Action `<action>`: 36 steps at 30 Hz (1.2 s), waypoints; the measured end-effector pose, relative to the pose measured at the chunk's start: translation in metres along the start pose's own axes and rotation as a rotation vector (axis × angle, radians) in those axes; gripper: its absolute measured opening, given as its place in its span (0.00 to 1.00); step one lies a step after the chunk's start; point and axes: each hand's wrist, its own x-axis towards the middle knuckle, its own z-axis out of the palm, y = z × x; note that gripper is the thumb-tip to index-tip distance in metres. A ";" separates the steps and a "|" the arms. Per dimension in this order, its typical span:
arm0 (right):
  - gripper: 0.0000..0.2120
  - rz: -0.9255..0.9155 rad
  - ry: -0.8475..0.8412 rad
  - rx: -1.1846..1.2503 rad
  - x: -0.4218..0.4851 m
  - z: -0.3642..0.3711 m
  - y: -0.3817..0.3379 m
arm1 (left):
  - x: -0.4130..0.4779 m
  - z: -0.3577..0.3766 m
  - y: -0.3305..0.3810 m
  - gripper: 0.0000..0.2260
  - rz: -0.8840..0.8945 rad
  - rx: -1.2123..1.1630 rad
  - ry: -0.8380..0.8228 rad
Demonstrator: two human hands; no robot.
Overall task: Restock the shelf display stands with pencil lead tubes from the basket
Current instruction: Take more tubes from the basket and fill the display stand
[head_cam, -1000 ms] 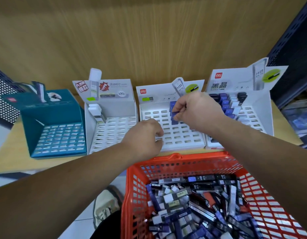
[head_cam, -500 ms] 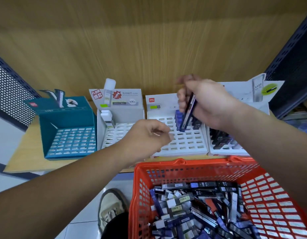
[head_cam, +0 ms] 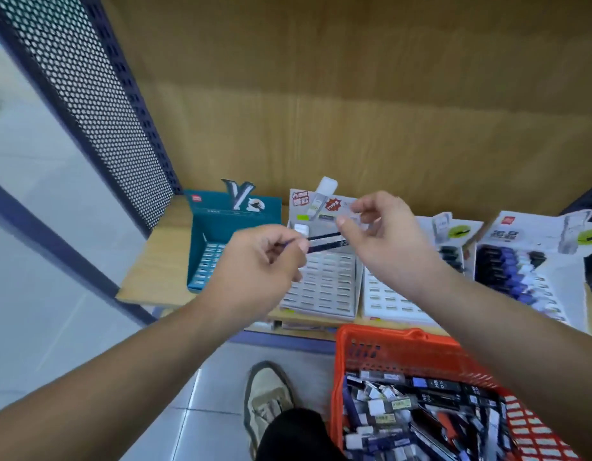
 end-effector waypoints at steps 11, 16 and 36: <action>0.16 -0.256 -0.359 0.033 0.004 0.080 -0.032 | 0.025 -0.066 -0.030 0.04 -0.066 -0.076 -0.120; 0.06 -0.159 -0.289 0.169 0.022 0.089 -0.024 | 0.037 -0.066 -0.102 0.08 -0.127 0.330 0.010; 0.05 -0.323 -0.197 -0.264 0.060 0.126 0.008 | 0.032 -0.045 -0.190 0.19 0.094 0.737 -0.016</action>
